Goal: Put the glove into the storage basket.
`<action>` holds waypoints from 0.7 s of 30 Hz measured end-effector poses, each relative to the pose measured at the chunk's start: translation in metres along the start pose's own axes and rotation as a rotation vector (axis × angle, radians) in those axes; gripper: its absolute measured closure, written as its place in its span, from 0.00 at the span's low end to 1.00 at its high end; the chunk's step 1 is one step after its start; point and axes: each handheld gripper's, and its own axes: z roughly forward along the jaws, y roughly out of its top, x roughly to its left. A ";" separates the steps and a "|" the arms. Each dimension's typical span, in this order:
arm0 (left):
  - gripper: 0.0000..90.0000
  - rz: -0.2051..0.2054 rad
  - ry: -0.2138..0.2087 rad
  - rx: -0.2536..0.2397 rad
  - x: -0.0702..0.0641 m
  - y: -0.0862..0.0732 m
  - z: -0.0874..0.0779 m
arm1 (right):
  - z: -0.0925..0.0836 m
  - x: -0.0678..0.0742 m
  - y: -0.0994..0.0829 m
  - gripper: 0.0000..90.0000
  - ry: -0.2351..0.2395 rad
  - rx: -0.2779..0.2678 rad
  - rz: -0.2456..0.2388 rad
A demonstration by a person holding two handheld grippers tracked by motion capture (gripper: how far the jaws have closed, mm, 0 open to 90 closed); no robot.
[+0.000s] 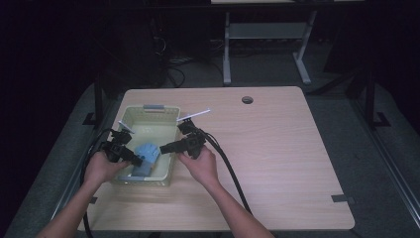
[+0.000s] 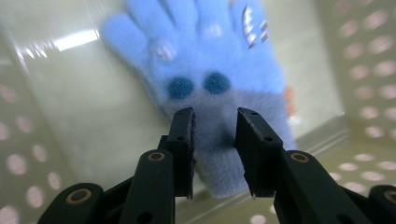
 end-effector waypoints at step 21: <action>0.61 0.032 -0.029 -0.244 -0.014 -0.001 -0.029 | -0.019 -0.008 -0.006 0.65 -0.020 -0.007 0.000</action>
